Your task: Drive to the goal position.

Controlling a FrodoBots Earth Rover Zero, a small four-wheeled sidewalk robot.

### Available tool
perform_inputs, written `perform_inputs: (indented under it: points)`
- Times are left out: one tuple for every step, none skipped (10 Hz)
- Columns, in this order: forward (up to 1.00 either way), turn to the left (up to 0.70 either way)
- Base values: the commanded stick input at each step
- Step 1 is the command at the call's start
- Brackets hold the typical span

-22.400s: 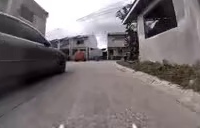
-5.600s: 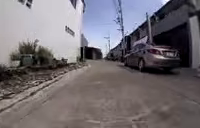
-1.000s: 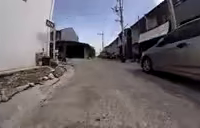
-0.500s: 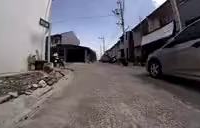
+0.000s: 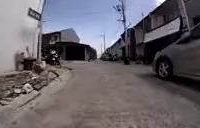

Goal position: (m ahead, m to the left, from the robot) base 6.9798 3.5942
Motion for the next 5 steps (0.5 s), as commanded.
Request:
perform_inputs:
  points:
    - [1.00,0.02]
    - [1.00,0.02]
    - [1.00,0.02]
    - [1.00,0.02]
    - [1.00,0.02]
